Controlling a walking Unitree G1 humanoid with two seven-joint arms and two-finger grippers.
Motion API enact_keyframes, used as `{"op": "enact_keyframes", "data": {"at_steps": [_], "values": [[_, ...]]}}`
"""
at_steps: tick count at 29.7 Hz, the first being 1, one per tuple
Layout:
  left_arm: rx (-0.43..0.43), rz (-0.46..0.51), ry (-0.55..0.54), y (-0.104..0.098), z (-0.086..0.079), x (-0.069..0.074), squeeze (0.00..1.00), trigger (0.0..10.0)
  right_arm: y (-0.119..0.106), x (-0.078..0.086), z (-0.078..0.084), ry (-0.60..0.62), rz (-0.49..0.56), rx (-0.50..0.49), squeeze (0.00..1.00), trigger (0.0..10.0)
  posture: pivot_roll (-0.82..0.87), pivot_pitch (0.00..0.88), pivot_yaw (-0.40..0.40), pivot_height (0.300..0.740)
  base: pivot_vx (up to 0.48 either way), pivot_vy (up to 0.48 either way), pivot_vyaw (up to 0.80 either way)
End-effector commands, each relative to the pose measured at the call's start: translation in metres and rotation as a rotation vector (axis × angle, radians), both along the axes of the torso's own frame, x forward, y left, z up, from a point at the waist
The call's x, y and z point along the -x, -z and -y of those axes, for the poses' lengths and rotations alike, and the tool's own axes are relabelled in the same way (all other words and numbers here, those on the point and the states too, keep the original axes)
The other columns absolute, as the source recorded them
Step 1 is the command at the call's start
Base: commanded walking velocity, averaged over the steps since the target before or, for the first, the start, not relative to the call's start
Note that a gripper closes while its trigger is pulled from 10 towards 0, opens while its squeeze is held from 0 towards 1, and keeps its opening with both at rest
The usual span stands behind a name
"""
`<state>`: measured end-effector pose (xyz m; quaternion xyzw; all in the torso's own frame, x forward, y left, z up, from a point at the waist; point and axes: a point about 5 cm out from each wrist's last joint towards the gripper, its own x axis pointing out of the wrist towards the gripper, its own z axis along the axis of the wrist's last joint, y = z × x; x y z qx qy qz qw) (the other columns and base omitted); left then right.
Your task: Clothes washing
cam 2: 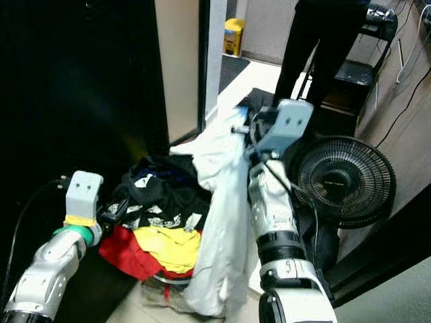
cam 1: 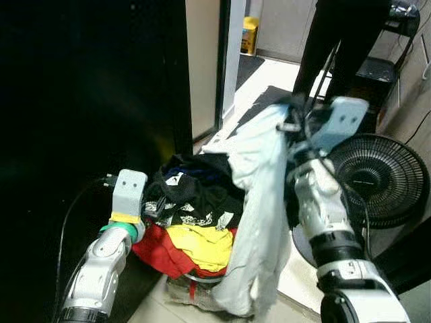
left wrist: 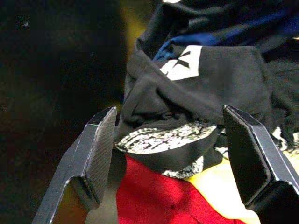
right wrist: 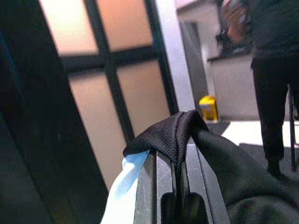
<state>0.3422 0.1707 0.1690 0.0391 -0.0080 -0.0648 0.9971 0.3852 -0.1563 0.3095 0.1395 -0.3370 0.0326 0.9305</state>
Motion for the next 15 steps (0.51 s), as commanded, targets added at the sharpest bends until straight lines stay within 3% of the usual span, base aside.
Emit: {"op": "enact_keyframes", "data": {"at_steps": [1, 4, 5, 8, 11, 12, 14, 15], "values": [[0.000, -0.036, -0.002, 0.010, -0.002, 0.004, 0.00, 10.0, -0.007, 0.002, 0.013, 0.038, 0.023, -0.064, 0.00, 10.0, -0.01, 0.125, 0.086, 0.740, 0.000, 0.000, 0.00], [-0.003, -0.042, -0.007, 0.011, -0.005, 0.008, 0.00, 10.0, -0.009, 0.005, 0.051, 0.153, 0.011, -0.123, 0.00, 10.0, -0.01, 0.126, 0.085, 0.740, 0.000, 0.000, 0.00], [-0.003, -0.042, -0.007, 0.011, -0.005, 0.008, 0.00, 10.0, -0.009, 0.005, 0.051, 0.153, 0.011, -0.123, 0.00, 10.0, -0.01, 0.126, 0.085, 0.740, 0.000, 0.000, 0.00], [-0.008, -0.044, -0.013, 0.012, -0.009, 0.011, 0.00, 10.0, -0.015, 0.009, 0.077, 0.195, 0.018, -0.089, 0.00, 10.0, -0.01, 0.130, 0.085, 0.740, 0.000, 0.000, 0.00], [-0.011, -0.044, -0.021, 0.013, -0.012, 0.013, 0.00, 10.0, -0.006, 0.006, 0.067, 0.159, -0.026, 0.130, 0.00, 10.0, -0.01, 0.130, 0.072, 0.740, 0.000, 0.000, 0.00], [-0.011, -0.044, -0.021, 0.013, -0.012, 0.013, 0.00, 10.0, -0.006, 0.006, 0.067, 0.159, -0.026, 0.130, 0.00, 10.0, -0.01, 0.130, 0.072, 0.740, 0.000, 0.000, 0.00], [-0.007, -0.038, -0.022, 0.012, -0.010, 0.013, 0.00, 10.0, 0.020, 0.001, 0.045, 0.101, -0.111, 0.265, 0.00, 10.0, -0.01, 0.128, 0.065, 0.740, 0.000, 0.000, 0.00], [-0.007, -0.038, -0.022, 0.012, -0.010, 0.013, 0.00, 10.0, 0.020, 0.001, 0.045, 0.101, -0.111, 0.265, 0.00, 10.0, -0.01, 0.128, 0.065, 0.740, 0.000, 0.000, 0.00]]}}
